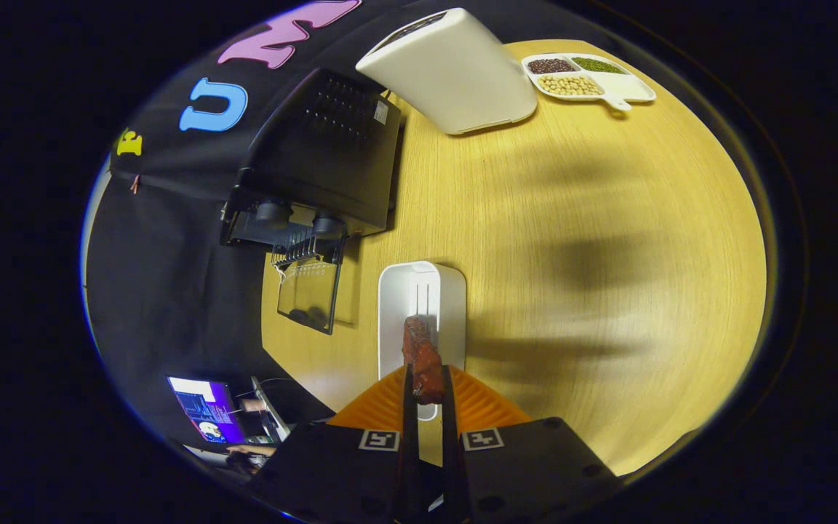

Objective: Open the toaster oven, put the food inside, and close the toaster oven door.

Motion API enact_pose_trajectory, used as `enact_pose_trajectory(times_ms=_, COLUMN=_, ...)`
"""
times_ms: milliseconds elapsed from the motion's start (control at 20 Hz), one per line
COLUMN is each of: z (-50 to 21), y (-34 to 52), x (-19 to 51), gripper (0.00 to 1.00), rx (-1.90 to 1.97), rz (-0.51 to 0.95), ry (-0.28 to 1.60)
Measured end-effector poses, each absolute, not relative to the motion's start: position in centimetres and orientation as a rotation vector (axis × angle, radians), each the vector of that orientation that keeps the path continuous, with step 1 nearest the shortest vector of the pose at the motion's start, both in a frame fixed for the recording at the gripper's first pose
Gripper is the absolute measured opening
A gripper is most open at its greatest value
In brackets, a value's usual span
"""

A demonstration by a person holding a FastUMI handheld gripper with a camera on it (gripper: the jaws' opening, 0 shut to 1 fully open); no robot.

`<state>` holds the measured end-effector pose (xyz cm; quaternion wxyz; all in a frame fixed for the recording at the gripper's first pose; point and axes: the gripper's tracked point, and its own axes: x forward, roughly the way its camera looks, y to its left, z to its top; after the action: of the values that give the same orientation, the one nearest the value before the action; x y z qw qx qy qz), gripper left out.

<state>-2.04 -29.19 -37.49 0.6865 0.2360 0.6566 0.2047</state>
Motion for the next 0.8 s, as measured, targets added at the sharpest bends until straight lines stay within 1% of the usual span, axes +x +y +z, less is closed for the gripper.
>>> enact_pose_trajectory(times_ms=200, z=-36.0, y=-29.7, x=-1.9, gripper=0.17, rx=0.492, rz=0.421, ry=1.414)
enact_pose_trajectory(times_ms=500, z=-32.6, y=-28.4, x=-0.4, gripper=0.16, rx=0.584, rz=0.331, ry=1.219)
enact_pose_trajectory(times_ms=800, z=-30.3, y=-21.4, x=-0.2, gripper=0.16, rx=0.759, rz=0.201, ry=1.013)
